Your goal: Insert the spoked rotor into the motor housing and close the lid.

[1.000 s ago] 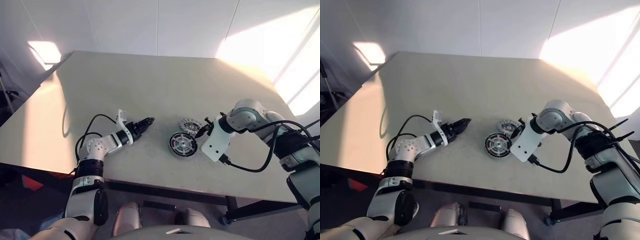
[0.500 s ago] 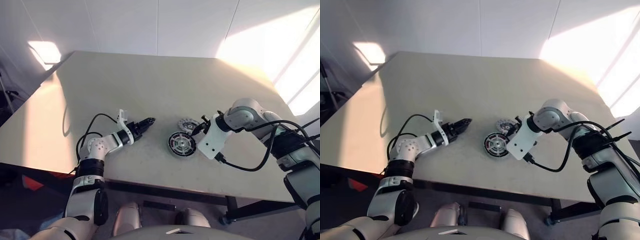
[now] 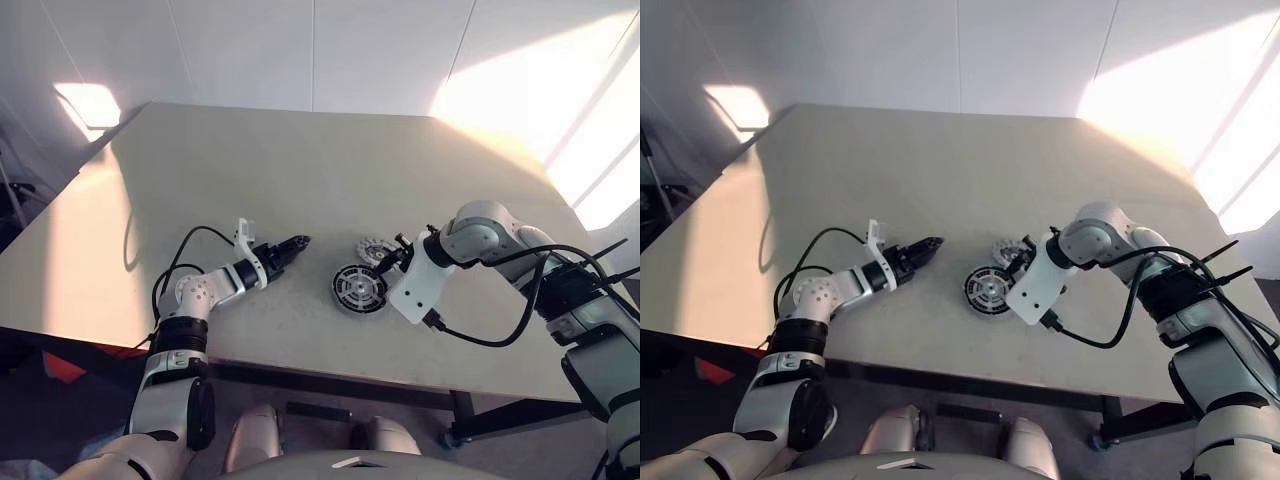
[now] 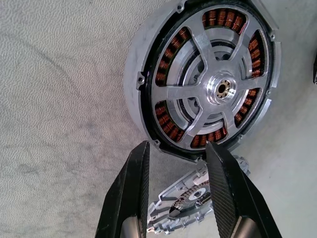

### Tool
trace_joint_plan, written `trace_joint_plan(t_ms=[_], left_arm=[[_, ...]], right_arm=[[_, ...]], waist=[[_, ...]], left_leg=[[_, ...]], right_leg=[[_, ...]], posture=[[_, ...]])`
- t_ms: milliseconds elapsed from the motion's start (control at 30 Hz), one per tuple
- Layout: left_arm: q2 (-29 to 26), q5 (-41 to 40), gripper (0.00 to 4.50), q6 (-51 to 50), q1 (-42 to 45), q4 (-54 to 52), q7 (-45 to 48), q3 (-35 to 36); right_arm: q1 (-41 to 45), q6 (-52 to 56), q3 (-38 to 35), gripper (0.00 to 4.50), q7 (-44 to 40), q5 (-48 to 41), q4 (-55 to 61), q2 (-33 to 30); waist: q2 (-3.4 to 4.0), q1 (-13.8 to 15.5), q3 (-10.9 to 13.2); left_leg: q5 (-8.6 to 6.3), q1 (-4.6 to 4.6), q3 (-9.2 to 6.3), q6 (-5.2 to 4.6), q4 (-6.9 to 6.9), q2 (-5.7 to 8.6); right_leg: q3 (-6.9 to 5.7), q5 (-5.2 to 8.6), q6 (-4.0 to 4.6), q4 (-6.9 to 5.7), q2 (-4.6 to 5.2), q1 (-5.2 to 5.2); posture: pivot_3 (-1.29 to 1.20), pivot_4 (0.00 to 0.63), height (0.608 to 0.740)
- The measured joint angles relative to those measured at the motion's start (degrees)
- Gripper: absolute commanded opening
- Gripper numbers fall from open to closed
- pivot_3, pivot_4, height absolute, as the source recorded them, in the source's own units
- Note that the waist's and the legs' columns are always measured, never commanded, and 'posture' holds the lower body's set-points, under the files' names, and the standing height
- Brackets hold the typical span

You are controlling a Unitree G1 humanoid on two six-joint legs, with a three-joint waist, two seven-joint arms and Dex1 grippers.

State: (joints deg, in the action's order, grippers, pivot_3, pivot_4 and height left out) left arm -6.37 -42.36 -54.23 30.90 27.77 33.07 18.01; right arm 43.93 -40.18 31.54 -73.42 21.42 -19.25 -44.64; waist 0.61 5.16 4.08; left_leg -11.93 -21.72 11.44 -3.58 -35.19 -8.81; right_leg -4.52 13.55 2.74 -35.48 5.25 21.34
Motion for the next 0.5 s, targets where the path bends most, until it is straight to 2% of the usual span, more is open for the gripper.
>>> trace_joint_plan(t_ms=[133,233,367,500], left_arm=[[0.0,0.0,3.47,0.0,0.0,0.0,-0.1,0.0],[0.0,0.0,3.47,0.0,0.0,0.0,-0.2,0.0],[-0.2,0.0,3.47,0.1,-0.1,0.0,-0.4,0.1],[-0.2,0.0,3.47,0.2,-0.1,0.0,-0.6,0.1]], right_arm=[[0.0,-0.7,0.7,1.94,0.0,0.6,-0.6,0.6],[0.0,-0.8,0.7,1.42,-0.4,0.6,-0.6,0.5],[0.0,-0.8,0.5,0.19,-0.7,0.3,-0.1,0.2],[-1.0,0.3,0.6,0.19,0.2,-0.1,0.2,0.5]], waist=[[0.00,0.0,0.0],[0.00,0.0,0.0],[-0.01,-0.2,0.0],[-0.01,-0.5,0.0]], left_leg=[[0.00,0.00,0.00,0.00,0.00,0.00],[0.00,0.03,0.00,0.00,0.00,0.00],[-0.01,0.18,0.00,0.02,0.02,-0.01],[-0.04,0.18,0.00,0.09,0.00,0.01]], right_leg=[[0.00,0.00,0.00,0.00,0.00,0.00],[0.00,0.00,0.00,0.00,0.00,-0.04],[0.01,0.00,0.00,0.00,-0.01,-0.16],[0.04,-0.01,0.01,0.00,0.00,-0.18]], posture=[[0.00,0.000,0.740],[0.00,0.000,0.740],[0.00,0.000,0.740],[0.00,0.000,0.740]])
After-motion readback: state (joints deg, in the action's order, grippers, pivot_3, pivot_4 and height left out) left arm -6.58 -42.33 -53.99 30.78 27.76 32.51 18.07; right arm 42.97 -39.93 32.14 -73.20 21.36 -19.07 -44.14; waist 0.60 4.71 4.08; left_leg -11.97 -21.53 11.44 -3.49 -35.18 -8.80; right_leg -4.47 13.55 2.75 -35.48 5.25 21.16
